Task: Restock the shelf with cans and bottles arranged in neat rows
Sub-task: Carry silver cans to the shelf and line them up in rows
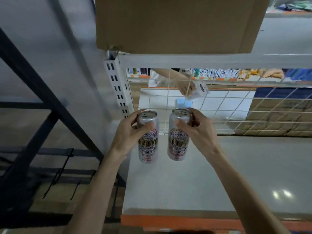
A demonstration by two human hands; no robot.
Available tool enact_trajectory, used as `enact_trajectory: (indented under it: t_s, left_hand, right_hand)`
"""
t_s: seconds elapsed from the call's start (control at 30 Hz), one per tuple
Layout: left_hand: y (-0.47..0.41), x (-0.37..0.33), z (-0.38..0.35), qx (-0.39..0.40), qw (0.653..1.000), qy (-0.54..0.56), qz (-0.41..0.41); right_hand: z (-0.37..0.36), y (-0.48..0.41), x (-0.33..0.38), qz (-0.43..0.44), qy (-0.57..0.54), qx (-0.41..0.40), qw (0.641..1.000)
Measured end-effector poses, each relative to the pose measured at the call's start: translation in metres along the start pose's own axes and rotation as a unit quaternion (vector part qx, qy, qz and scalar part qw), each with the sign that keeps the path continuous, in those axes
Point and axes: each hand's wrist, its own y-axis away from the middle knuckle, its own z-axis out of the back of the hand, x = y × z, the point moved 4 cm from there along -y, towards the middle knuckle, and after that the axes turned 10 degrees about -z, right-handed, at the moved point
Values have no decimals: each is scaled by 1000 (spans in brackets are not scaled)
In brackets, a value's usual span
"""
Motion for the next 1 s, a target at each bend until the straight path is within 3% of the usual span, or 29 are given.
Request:
enact_trajectory:
  t_s: [0.43,1.0]
  left_hand:
    - [-9,74,1,-10,997,-68,-16]
    - [-19,86,0,-34,997,-68,-31]
  right_hand:
    - [-28,-24,-60,1,-48,27,998]
    - [-42,-40,-79,15,-113,61,992]
